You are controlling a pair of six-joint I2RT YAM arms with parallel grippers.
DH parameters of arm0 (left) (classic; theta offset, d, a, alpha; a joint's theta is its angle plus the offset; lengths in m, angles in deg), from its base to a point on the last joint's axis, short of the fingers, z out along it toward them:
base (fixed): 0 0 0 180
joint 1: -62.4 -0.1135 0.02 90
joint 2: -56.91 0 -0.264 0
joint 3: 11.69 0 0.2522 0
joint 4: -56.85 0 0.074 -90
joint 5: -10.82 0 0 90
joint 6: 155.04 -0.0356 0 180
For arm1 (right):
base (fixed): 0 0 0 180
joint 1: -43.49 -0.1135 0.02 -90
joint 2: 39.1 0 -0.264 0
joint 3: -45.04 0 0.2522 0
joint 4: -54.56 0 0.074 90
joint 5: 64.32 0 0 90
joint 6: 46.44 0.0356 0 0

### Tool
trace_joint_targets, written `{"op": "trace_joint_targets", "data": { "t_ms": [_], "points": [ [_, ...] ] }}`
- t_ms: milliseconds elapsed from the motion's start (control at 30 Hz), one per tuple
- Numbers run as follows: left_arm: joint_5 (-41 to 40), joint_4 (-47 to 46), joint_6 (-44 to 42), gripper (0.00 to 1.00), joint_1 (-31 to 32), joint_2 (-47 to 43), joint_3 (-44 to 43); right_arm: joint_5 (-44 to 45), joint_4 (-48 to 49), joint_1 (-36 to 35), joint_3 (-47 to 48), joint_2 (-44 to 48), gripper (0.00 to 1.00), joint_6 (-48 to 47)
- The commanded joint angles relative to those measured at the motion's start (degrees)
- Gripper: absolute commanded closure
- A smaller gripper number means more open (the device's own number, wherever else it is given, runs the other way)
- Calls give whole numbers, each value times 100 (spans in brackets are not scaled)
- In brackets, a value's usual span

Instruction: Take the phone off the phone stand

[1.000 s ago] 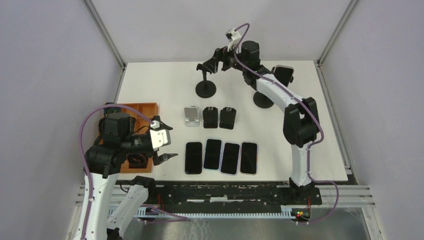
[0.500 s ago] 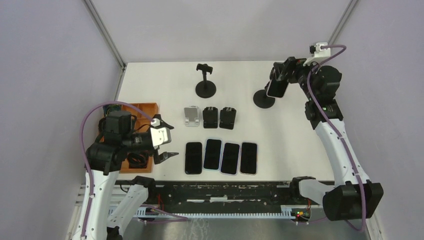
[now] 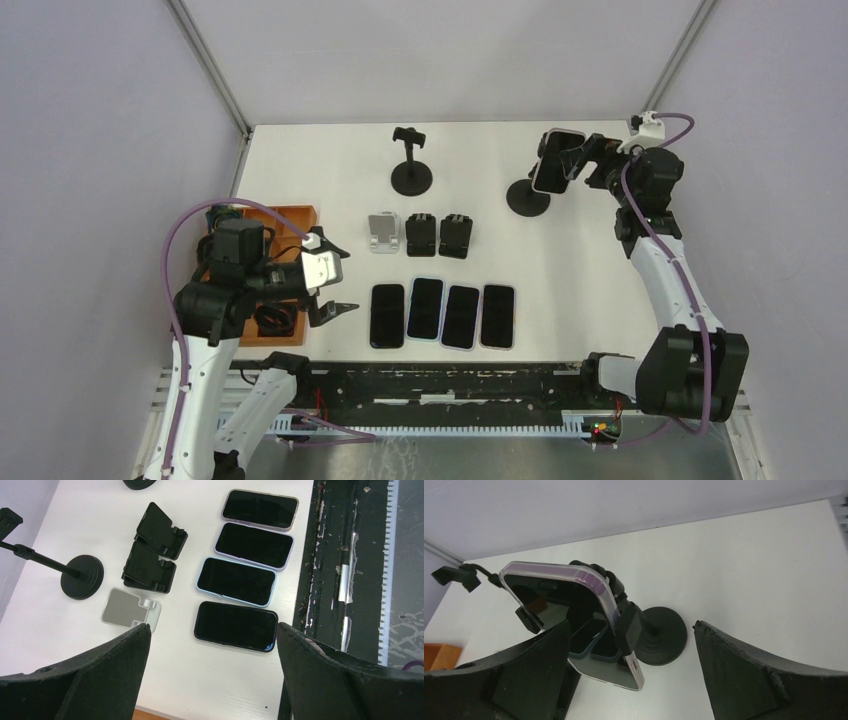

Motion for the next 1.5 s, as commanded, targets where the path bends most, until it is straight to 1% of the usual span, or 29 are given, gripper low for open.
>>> {"op": "trace_joint_targets", "data": {
  "t_ms": [0,133,267,333,400,533,767,867,933,1000,1067,1133,1200,1467],
  "points": [
    [99,-155,223,0,2,-17,-203,-765,725,2,310,-405,2,262],
    [89,-159,228,0,2,-3,-219,-1011,1008,24,417,-663,2,418],
    [95,-161,207,0,2,35,-223,-1518,1709,41,239,-783,2,1017],
    [112,-156,215,0,2,66,-240,-1645,2132,42,108,-801,4,1288],
    [121,-158,225,0,2,105,-256,-1698,2145,39,168,-863,7,1346],
    [151,-156,233,0,2,129,-259,-1763,1768,37,448,-1039,18,1281],
    [195,-161,270,0,2,148,-276,-1655,1447,25,551,-1092,46,1068],
    [204,-151,282,0,2,151,-283,-1541,1308,-38,687,-1090,63,970],
    [206,-153,307,0,2,169,-293,-1402,994,-185,926,-1077,74,751],
    [220,-148,320,0,2,168,-302,-1144,705,-370,1164,-1048,77,482],
    [218,-147,333,0,2,157,-303,-1013,615,-470,1275,-1025,81,369],
    [217,-150,341,0,2,136,-294,-976,611,-488,1353,-1029,89,398],
    [207,-157,339,0,2,114,-286,-963,606,-491,1432,-1034,100,413],
    [289,-147,312,0,2,156,-301,-919,275,-484,2060,-687,100,474]
  ]
}}
